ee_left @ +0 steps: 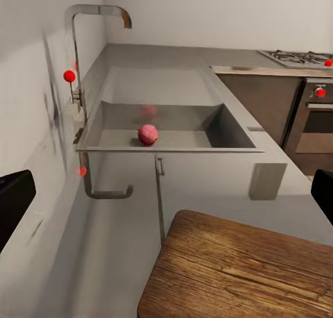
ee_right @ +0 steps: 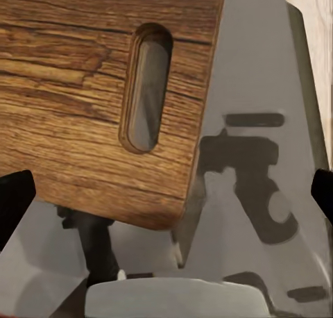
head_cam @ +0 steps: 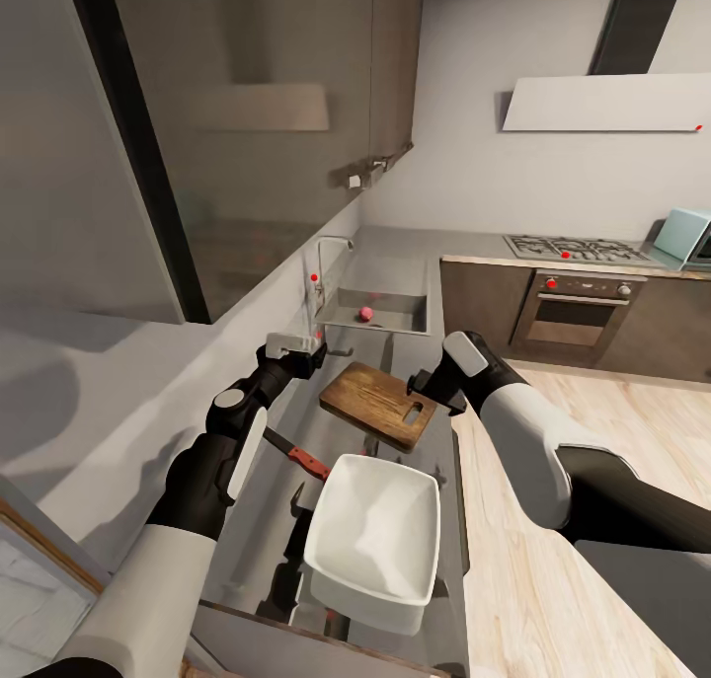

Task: In the kitchen, take the Vidalia onion out of the sink, dice it on the chopping board with the paring knife, put the diced onion into the bowl on the countertop, then place both the paring knife and the chopping board into the sink.

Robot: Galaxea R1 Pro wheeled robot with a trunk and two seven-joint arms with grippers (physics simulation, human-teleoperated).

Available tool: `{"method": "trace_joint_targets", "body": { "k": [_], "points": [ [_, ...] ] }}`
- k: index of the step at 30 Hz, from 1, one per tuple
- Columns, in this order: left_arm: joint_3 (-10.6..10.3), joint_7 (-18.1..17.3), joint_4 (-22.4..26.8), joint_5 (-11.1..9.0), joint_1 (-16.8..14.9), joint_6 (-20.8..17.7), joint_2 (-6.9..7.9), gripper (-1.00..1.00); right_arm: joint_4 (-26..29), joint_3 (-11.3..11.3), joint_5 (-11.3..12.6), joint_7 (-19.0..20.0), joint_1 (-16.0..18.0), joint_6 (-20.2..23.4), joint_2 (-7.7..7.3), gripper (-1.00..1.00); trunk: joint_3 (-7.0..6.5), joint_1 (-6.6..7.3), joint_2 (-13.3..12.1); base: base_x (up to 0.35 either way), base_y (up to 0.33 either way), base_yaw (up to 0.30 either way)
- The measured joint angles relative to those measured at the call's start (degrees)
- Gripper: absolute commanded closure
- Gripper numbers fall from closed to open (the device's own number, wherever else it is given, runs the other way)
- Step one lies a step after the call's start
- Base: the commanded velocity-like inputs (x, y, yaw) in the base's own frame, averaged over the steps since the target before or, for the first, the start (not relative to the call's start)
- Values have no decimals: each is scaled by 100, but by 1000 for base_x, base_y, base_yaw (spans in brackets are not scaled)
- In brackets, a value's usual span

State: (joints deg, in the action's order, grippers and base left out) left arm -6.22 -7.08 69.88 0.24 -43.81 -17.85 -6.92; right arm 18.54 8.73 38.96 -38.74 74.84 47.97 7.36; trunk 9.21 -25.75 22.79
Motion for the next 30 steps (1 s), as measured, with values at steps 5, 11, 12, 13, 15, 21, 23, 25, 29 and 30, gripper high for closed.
{"method": "trace_joint_targets", "body": {
  "k": [5,11,12,13,15,21,23,25,29,30],
  "points": [
    [0,0,0,0,0,0,0,-100,-36,1,1,-213,0,-91,0,-100,0,0,0,0,0,0],
    [0,0,0,0,0,0,0,-100,-167,-2,13,-395,0,-364,0,-100,0,0,0,0,0,0],
    [0,0,0,0,0,0,0,-100,-169,-2,14,-398,0,-368,0,-100,0,0,0,0,0,0],
    [0,0,0,0,0,0,0,-100,-172,-2,18,-401,0,-381,0,-100,0,0,0,0,0,0],
    [0,0,0,0,0,0,0,-100,-174,-2,22,-404,0,-417,0,-100,0,0,0,0,0,0],
    [0,0,0,0,0,0,0,-100,-177,-1,26,-407,0,-504,0,-100,0,0,0,0,0,0],
    [0,0,0,0,0,0,0,-100,-177,-1,26,-407,0,-505,0,-100,0,0,0,3,0,0],
    [0,0,0,0,0,0,0,-100,-177,-1,30,-407,0,-506,0,-100,0,1,1,115,9,0],
    [0,0,0,0,0,-1,-3,-100,-177,-2,34,-407,0,-505,0,-100,0,1,0,106,31,0],
    [0,0,0,0,0,-1,-2,-100,-177,-2,34,-407,0,-503,0,-100,0,0,0,32,10,0]
  ]
}}
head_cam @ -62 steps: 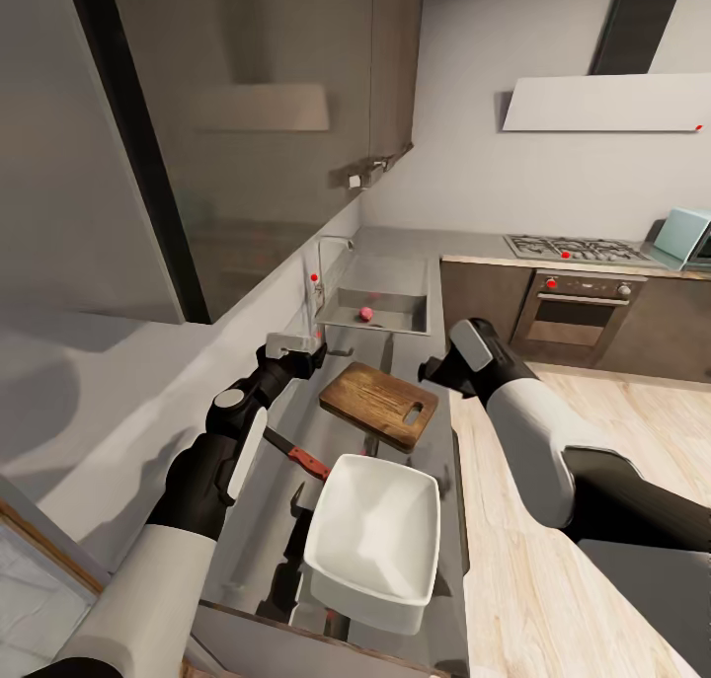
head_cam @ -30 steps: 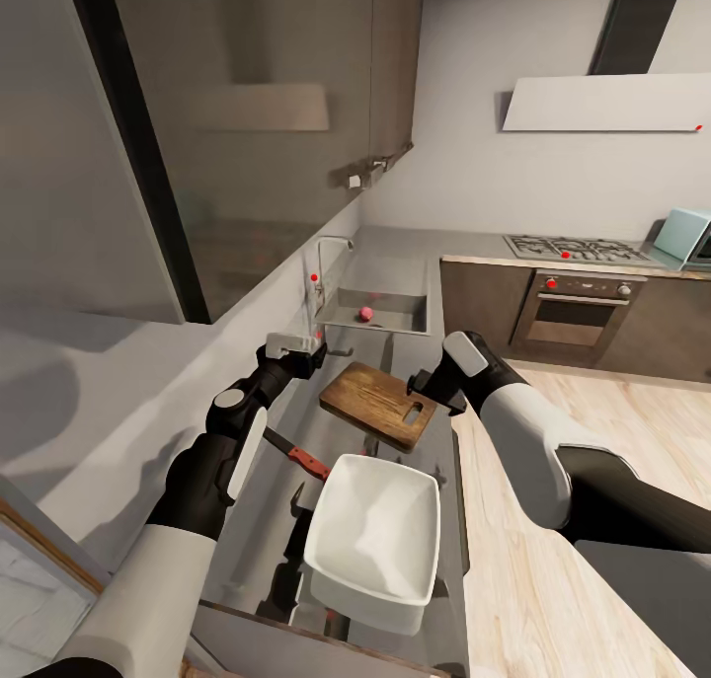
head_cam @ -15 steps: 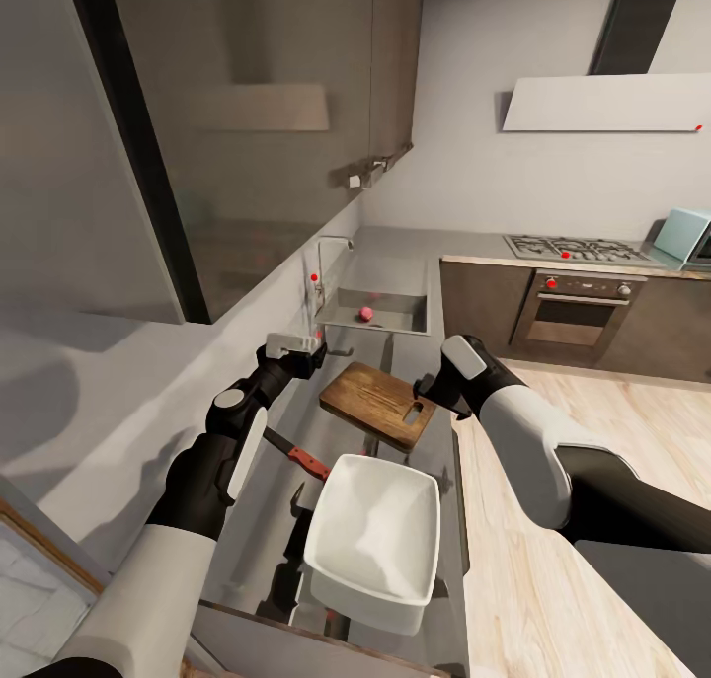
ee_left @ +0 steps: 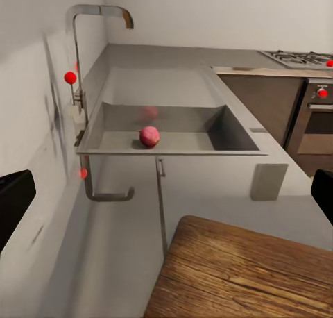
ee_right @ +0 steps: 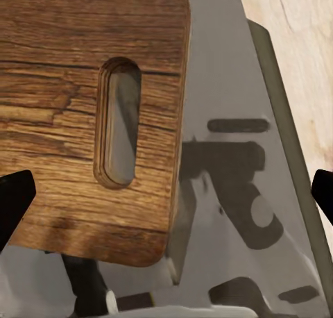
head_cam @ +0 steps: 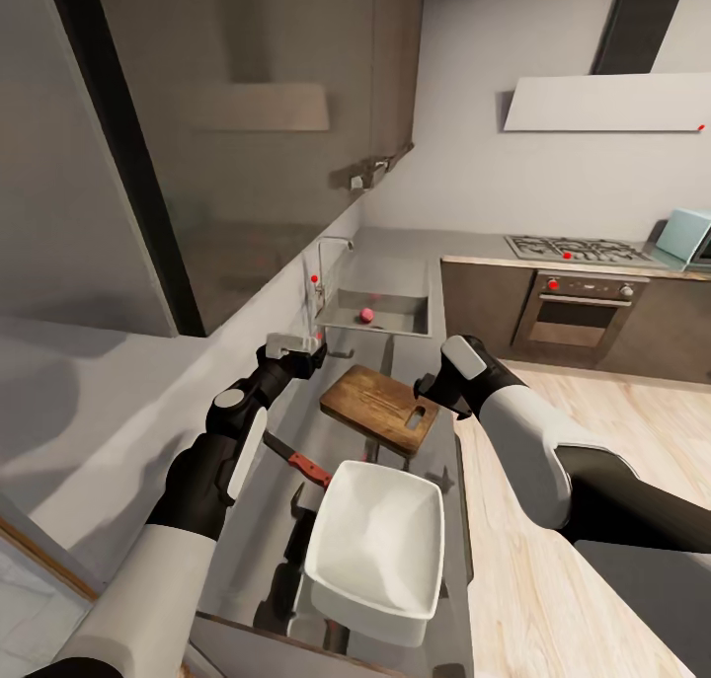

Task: In the kitchen, take the Vidalia onion out of the sink, dice it on the chopping board with the paring knife, put the diced onion into the bowl on the countertop, then place both the paring knife and the chopping board into the sink.

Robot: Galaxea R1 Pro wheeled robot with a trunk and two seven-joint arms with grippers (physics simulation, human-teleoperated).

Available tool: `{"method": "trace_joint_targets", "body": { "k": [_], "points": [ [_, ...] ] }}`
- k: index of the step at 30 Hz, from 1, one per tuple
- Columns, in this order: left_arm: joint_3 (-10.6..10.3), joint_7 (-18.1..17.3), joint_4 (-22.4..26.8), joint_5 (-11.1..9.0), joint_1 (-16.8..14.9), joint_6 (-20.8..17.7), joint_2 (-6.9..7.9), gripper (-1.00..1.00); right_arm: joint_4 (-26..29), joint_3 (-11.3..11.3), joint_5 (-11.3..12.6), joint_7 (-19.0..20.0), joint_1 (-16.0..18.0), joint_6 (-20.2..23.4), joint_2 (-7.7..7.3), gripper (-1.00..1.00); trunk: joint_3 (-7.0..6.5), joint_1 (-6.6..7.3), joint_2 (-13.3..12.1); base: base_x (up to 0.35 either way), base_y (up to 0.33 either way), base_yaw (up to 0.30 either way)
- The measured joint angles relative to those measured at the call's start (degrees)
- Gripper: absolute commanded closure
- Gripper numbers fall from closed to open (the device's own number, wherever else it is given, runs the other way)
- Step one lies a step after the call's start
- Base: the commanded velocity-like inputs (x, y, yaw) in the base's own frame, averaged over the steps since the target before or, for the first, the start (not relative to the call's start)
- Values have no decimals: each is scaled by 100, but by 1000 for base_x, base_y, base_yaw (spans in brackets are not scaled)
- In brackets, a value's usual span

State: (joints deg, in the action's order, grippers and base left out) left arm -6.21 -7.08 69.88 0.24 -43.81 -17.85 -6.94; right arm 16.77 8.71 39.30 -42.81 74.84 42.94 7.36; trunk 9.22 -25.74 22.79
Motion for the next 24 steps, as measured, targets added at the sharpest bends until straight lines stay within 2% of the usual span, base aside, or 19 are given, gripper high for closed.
{"method": "trace_joint_targets", "body": {
  "k": [13,19,22,24],
  "points": [
    [0,0,0,0,0,-3,2,-100,0,9,1,-25,0,20,0,-100,0,-1,0,6,2,0],
    [0,0,0,0,0,0,0,-100,0,34,7,-171,0,38,0,-100,0,0,0,0,0,0],
    [0,0,0,0,0,-3,-1,-100,0,145,-1,-183,0,54,1,-100,0,-1,0,0,0,0],
    [0,0,0,0,0,-1,-1,-100,0,366,-2,-186,0,270,2,-100,0,-1,0,0,0,0]
  ]
}}
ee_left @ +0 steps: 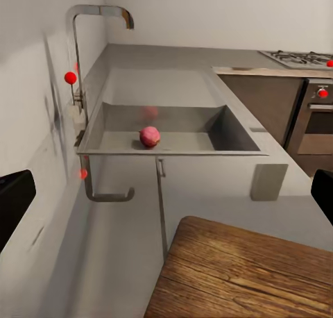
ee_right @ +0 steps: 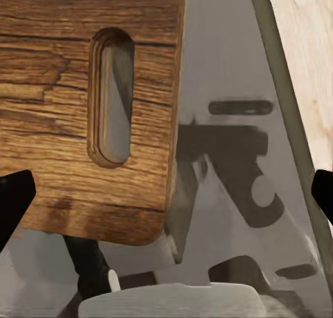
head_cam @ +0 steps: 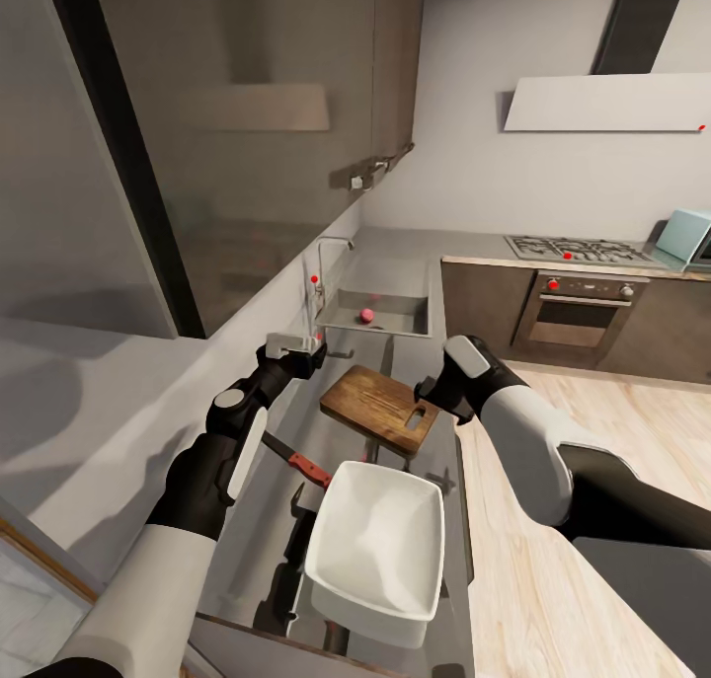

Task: In the kitchen, take the Vidalia onion out of the sink, dice it on the chopping board with the paring knife, put the diced onion into the bowl on the countertop, then place both the paring knife and the chopping board into the sink.

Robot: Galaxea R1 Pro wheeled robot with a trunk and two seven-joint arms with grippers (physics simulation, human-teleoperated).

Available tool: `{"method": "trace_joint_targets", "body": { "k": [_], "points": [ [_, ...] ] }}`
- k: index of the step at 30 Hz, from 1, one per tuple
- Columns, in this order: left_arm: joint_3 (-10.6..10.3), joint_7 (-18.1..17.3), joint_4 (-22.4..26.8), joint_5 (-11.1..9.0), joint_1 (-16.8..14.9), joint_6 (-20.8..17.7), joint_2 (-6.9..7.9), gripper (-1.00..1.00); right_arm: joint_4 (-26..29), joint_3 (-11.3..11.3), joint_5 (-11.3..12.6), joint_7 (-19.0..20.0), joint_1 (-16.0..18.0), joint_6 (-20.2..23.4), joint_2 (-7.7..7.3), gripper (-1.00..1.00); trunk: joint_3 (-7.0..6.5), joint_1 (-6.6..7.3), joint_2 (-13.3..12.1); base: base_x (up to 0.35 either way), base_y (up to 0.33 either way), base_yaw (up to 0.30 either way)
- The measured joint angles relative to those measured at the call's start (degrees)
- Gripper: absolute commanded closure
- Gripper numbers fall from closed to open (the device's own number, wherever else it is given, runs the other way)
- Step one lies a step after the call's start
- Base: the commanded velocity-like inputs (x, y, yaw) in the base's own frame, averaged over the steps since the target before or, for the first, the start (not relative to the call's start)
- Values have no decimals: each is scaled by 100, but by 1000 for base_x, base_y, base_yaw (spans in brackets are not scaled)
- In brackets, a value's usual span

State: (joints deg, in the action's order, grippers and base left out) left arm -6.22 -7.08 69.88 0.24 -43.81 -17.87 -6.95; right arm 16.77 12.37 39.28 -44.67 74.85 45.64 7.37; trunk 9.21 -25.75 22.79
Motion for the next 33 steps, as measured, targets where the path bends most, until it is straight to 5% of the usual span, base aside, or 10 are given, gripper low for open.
{"method": "trace_joint_targets", "body": {
  "k": [8,33],
  "points": [
    [0,0,0,0,0,-1,-2,-100,14,131,5,-1,0,348,-7,-100,0,0,0,0,0,0],
    [0,0,0,0,0,-4,-4,-100,41,133,6,-1,0,360,-8,-100,78,0,0,0,0,0]
  ]
}}
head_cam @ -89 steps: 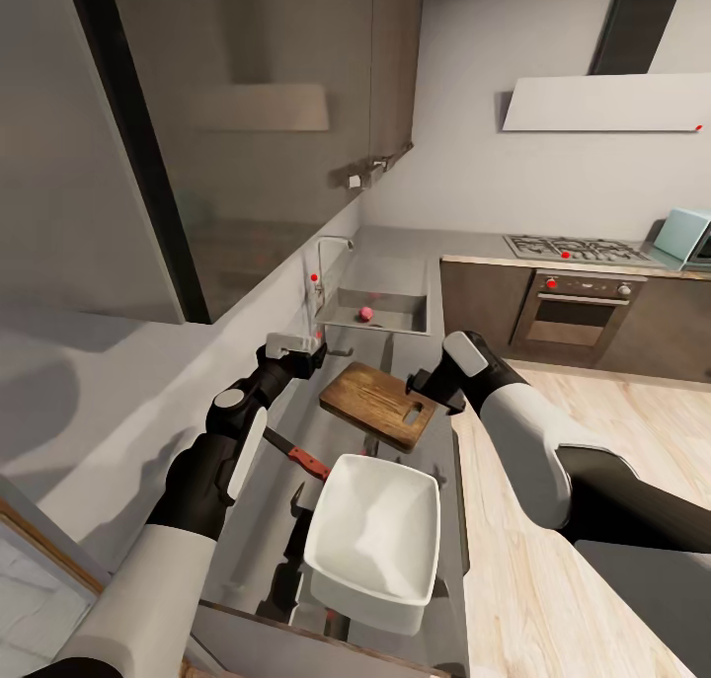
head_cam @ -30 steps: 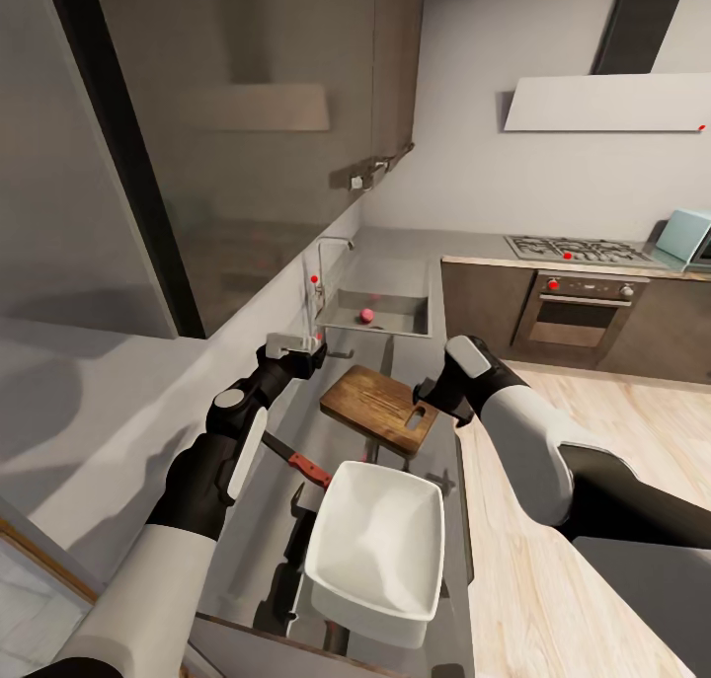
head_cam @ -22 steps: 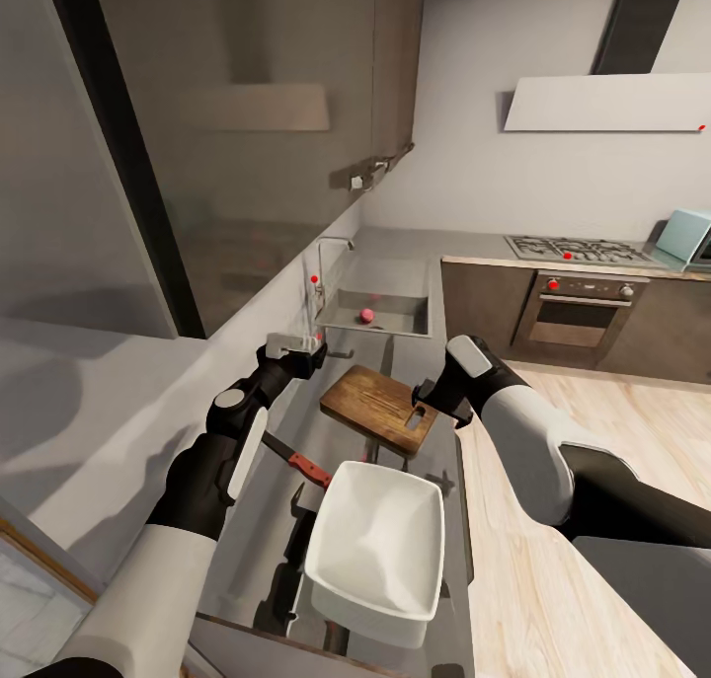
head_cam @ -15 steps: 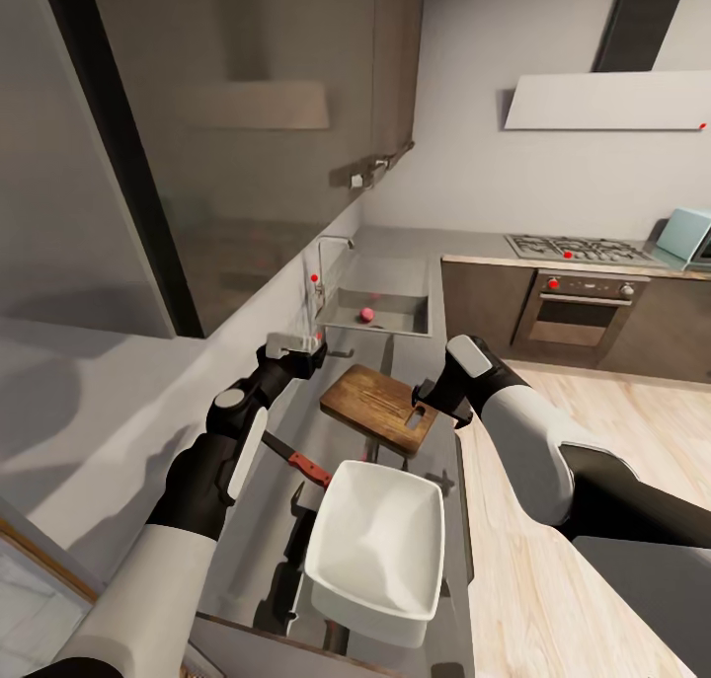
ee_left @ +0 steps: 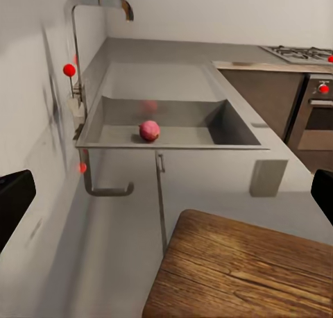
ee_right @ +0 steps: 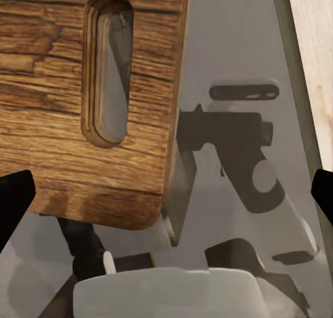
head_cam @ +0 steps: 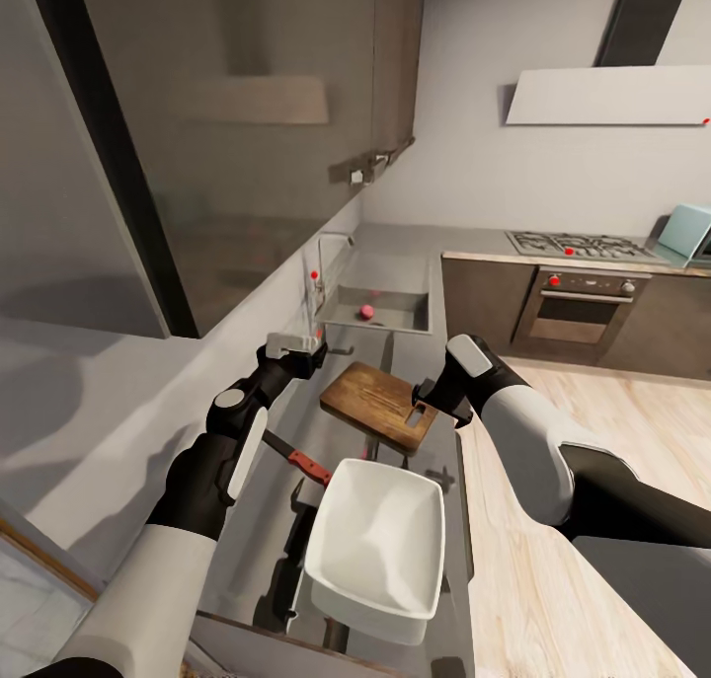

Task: In the kitchen, take the Vidalia onion out of the sink, dice it on the chopping board with the paring knife, put the diced onion into the bowl on the countertop, then place both the paring knife and the chopping board into the sink.

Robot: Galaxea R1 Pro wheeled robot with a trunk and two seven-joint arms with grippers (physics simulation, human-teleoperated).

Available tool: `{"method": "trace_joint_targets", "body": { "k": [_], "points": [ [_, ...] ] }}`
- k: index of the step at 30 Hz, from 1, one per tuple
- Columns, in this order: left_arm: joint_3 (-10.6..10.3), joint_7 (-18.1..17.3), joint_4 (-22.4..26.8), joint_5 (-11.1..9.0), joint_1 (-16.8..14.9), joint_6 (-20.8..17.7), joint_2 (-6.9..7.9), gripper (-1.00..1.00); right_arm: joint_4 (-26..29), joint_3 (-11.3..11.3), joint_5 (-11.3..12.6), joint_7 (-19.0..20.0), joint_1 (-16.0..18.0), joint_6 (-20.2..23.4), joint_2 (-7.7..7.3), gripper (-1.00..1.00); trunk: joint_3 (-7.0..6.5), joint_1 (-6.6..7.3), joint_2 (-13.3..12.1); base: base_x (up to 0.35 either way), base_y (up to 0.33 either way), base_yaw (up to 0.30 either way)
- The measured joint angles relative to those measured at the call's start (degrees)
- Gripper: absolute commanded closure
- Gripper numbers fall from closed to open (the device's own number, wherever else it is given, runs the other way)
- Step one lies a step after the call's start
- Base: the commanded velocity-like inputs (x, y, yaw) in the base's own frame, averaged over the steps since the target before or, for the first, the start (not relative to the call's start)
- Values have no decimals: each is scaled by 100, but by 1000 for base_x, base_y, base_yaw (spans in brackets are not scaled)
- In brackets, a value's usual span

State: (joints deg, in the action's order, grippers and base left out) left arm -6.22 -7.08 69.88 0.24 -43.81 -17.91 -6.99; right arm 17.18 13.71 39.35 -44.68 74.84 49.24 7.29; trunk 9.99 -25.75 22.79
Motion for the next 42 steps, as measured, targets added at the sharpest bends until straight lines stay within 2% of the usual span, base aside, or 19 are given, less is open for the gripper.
{"method": "trace_joint_targets", "body": {
  "k": [15,25,42],
  "points": [
    [0,0,6,0,0,3,6,-100,5,-2,-1,0,0,-4,-1,-100,69,0,0,0,0,0],
    [0,-11,517,0,175,58,28,-100,4,-5,-1,0,0,-1,-1,-100,148,0,0,0,0,0],
    [0,-25,598,0,193,68,25,-100,5,6,-1,0,0,-10,-1,-100,284,0,0,0,1,0]
  ]
}}
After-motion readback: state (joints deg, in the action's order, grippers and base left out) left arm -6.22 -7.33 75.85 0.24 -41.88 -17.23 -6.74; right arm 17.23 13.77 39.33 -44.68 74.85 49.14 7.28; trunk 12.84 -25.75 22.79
